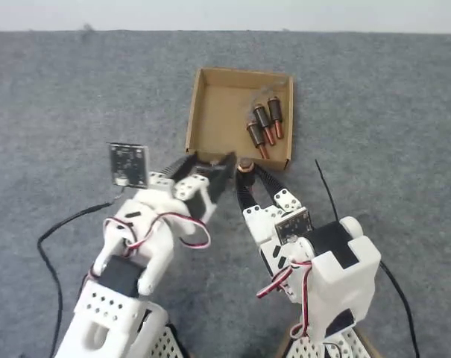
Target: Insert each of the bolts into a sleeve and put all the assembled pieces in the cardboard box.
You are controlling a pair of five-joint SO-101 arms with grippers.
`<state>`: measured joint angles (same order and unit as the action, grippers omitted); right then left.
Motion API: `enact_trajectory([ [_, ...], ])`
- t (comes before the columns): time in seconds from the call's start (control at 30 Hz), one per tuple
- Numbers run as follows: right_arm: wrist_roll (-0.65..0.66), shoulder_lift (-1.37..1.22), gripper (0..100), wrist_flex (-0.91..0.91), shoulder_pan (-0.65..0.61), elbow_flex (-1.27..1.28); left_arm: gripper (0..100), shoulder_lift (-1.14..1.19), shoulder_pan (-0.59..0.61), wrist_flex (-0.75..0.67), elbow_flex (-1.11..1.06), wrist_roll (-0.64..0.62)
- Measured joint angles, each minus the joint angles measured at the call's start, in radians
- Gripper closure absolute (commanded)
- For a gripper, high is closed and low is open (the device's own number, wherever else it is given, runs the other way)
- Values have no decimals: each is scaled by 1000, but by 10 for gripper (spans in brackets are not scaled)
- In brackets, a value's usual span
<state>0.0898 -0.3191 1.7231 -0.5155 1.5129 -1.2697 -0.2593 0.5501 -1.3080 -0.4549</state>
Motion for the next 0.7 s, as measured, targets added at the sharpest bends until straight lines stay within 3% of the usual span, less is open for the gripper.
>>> enact_trajectory([
  [0.13, 0, 0, 991, 0, 3, 0, 802, -11, 87, 0, -34, 0],
  [0.3, 0, 0, 991, 0, 21, 0, 988, -11, 163, 0, -98, 2],
  [0.7, 2, 0, 991, 0, 21, 0, 987, -11, 407, 0, -292, 23],
])
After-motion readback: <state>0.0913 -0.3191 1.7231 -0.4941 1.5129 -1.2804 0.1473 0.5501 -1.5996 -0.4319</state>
